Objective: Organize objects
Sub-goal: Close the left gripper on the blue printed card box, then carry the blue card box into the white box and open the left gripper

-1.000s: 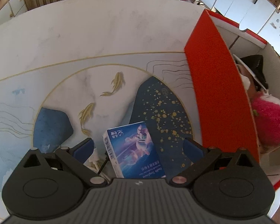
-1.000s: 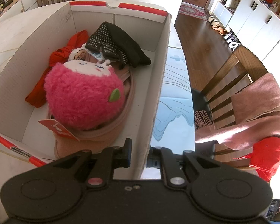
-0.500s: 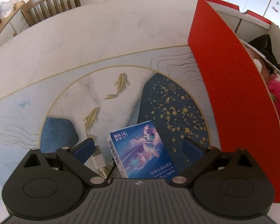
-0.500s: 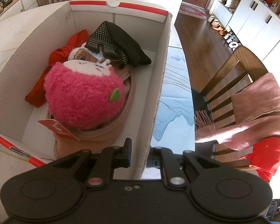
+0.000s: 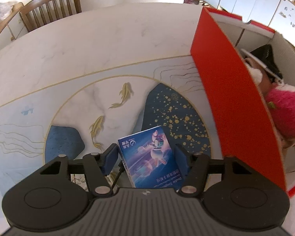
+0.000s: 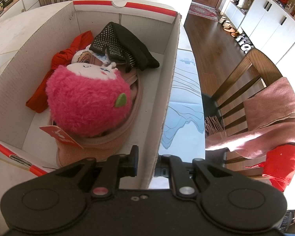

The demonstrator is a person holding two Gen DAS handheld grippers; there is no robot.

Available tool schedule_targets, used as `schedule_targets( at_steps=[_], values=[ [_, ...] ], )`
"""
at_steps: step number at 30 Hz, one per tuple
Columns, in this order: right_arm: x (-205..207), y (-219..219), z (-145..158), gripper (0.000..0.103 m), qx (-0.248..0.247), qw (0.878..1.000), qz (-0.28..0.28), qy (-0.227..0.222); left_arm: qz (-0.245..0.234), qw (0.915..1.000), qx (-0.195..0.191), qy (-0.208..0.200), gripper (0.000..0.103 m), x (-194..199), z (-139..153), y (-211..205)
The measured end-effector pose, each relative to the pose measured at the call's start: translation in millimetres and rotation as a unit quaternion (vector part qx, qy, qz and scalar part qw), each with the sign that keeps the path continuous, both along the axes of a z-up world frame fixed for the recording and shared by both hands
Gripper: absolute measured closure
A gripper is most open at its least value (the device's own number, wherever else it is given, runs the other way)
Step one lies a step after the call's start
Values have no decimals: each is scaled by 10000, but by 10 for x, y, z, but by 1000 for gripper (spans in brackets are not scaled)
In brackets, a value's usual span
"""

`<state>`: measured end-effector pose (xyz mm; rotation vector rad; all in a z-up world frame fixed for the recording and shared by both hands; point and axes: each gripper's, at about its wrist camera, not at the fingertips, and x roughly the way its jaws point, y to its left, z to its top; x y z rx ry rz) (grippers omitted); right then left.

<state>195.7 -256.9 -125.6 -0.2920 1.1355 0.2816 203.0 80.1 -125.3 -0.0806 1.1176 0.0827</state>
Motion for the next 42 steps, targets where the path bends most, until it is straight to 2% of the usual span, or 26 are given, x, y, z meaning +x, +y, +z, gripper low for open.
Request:
schedule_targets(
  at_steps=[10,17,24,35,42],
  values=[
    [2,3,-4,92,-8,10000,6,2,-194,9975,-496,-472,44,-154,592,169],
    [2,2,-4,92,-11,10000,10,3,-288,9925,-827,-855,44,-148,1004,257],
    [3,6,-5,92,-16,10000,13,4,-722,9885,-813,-1049,44,-19,1292,30],
    [5,6,-6,92,-13,10000,14,6,-1494,9818,-511,-1058,44,398,1369,-631],
    [4,8,-5,92,-16,10000,15,2,-1991,9768,-87,-781,44,712,1130,-1119]
  ],
)
